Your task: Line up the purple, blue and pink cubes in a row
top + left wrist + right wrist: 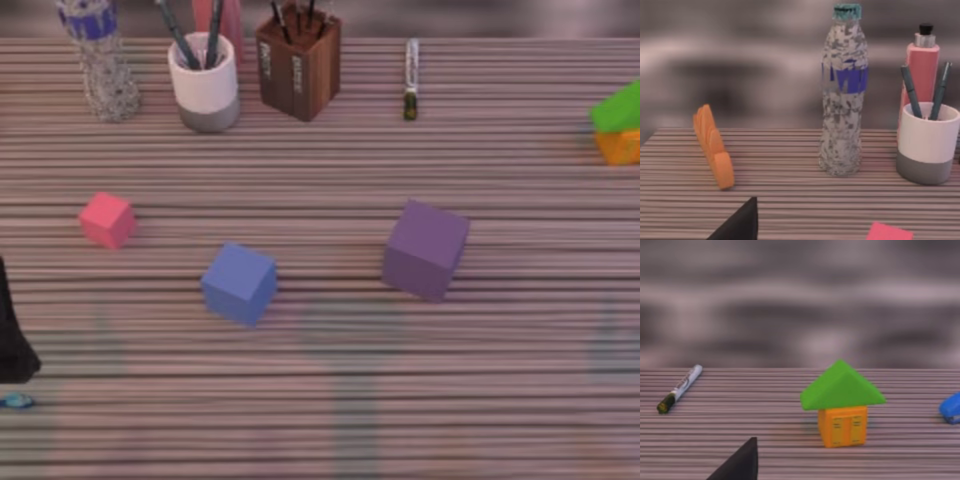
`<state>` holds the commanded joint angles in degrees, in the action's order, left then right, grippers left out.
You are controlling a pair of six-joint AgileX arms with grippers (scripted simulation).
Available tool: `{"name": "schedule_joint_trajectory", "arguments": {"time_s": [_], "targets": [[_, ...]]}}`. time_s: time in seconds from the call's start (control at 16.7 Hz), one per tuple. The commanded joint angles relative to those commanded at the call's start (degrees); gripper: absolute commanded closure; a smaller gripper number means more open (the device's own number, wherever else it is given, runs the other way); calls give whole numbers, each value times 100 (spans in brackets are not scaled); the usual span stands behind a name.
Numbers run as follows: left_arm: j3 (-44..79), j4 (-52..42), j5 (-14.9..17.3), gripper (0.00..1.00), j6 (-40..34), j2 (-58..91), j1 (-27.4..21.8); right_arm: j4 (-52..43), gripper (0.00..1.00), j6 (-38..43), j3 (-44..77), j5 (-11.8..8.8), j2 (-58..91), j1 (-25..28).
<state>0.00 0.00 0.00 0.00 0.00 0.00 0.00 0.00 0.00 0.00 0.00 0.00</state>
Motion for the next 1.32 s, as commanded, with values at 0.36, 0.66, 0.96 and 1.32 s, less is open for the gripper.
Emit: {"name": "schedule_joint_trajectory", "arguments": {"time_s": [0.36, 0.66, 0.96, 1.32], "targets": [[577, -397, 14, 0, 106, 587, -47, 0, 0, 0, 0, 0, 0, 0], [2479, -1609, 9, 0, 426, 2634, -142, 0, 0, 0, 0, 0, 0, 0], [4998, -3285, -6, 0, 871, 5788, -272, 0, 0, 0, 0, 0, 0, 0], [7902, -5291, -14, 0, 1401, 9524, -445, 0, 0, 0, 0, 0, 0, 0]]}}
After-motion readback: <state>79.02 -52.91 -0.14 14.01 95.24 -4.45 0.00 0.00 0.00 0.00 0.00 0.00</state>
